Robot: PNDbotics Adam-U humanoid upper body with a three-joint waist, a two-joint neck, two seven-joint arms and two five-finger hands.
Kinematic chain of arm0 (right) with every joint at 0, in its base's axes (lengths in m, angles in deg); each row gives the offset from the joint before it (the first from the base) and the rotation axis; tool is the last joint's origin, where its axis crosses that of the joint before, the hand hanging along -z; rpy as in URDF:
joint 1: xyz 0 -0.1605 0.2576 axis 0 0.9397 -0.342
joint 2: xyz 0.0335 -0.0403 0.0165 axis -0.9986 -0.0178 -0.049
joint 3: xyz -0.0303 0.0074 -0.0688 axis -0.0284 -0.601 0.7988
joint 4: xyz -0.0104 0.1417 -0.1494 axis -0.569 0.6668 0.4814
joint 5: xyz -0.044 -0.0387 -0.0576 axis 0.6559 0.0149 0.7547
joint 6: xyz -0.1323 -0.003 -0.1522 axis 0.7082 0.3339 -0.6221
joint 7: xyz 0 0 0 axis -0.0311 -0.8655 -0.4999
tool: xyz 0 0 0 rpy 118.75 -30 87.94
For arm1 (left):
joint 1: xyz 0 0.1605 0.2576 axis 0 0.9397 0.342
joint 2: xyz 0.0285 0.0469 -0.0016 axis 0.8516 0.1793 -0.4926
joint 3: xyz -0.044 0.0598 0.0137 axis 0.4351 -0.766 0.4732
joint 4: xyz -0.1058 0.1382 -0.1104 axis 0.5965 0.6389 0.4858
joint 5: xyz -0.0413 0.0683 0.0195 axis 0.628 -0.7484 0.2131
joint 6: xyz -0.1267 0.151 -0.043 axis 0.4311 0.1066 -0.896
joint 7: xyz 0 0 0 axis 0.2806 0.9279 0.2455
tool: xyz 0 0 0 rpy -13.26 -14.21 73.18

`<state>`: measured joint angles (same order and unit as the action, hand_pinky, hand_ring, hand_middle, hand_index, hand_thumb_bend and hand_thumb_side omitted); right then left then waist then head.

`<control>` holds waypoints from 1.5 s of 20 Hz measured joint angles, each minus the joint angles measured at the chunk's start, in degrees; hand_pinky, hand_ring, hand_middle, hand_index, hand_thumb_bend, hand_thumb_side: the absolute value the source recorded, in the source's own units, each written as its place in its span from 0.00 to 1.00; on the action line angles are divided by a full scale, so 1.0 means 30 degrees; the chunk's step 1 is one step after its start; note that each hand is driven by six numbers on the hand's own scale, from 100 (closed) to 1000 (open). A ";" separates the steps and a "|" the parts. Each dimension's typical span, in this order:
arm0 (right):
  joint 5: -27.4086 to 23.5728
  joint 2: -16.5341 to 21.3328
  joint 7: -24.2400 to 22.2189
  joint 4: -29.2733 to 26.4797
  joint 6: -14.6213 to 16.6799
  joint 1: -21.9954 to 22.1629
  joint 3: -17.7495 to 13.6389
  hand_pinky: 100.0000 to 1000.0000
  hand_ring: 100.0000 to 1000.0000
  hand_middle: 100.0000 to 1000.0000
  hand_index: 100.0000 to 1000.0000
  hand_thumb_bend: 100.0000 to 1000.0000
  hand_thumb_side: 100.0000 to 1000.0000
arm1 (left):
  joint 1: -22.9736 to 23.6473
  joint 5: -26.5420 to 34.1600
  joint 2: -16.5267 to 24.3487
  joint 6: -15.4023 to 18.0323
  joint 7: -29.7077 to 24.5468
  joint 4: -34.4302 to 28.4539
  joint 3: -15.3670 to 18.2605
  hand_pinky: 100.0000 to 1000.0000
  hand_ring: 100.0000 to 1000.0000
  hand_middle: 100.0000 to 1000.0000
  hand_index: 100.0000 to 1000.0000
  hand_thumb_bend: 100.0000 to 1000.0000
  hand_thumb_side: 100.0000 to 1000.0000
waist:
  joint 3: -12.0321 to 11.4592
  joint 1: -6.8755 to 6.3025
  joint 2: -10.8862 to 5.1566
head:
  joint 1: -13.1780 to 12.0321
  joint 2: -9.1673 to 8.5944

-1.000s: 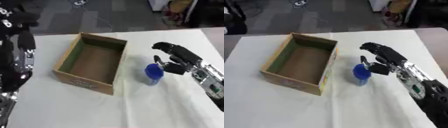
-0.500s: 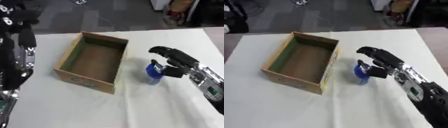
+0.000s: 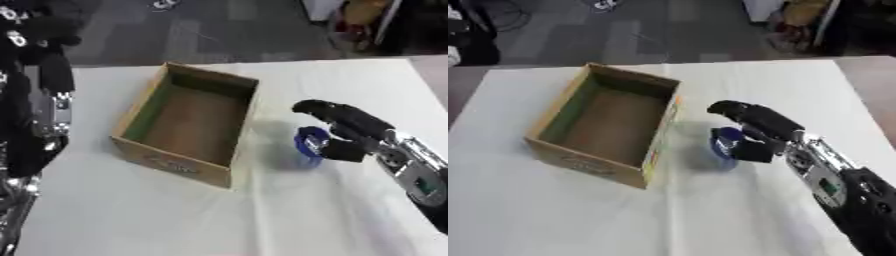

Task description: Pick up objects on the table and place them in the box.

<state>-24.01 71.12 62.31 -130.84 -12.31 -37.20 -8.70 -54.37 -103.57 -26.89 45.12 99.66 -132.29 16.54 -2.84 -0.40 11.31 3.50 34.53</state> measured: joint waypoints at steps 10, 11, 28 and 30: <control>-0.0464 -0.0331 -0.1788 0.0272 0.0260 0.0187 0.0125 0.84 0.95 1.00 1.00 0.00 1.00 | 0.0149 -0.0019 0.0000 0.0001 -0.0003 0.0000 0.0000 0.63 0.66 0.89 0.73 0.00 0.74 | -0.0049 0.0014 0.0018 | -0.0001 -0.0016; -0.0508 -0.0340 -0.1938 0.0310 0.0276 0.0227 0.0124 0.84 0.95 0.99 1.00 0.00 1.00 | 0.0176 -0.0025 0.0000 0.0001 -0.0005 0.0000 0.0000 0.63 0.66 0.89 0.73 0.00 0.74 | -0.0049 0.0014 0.0018 | -0.0001 -0.0016; 0.1269 -0.0054 -0.0327 0.0519 0.0459 0.0316 -0.0239 0.92 1.00 1.00 1.00 0.00 1.00 | 0.0171 -0.0037 0.0000 0.0043 0.0035 0.0000 -0.0001 0.63 0.67 0.89 0.73 0.00 0.74 | -0.0049 -0.0072 0.0136 | 0.0002 0.0009; 0.1505 0.0063 -0.0197 0.0503 0.0482 0.0322 -0.0242 0.92 1.00 1.00 1.00 0.00 1.00 | 0.0162 -0.0037 0.0000 0.0062 0.0055 0.0000 -0.0001 0.63 0.67 0.89 0.73 0.00 0.74 | -0.0053 -0.0072 0.0147 | 0.0002 0.0006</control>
<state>-19.50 71.31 61.72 -129.33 -10.87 -36.23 -9.43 -53.88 -103.68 -26.89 45.31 99.83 -132.29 16.54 -3.00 -0.62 11.75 3.51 34.55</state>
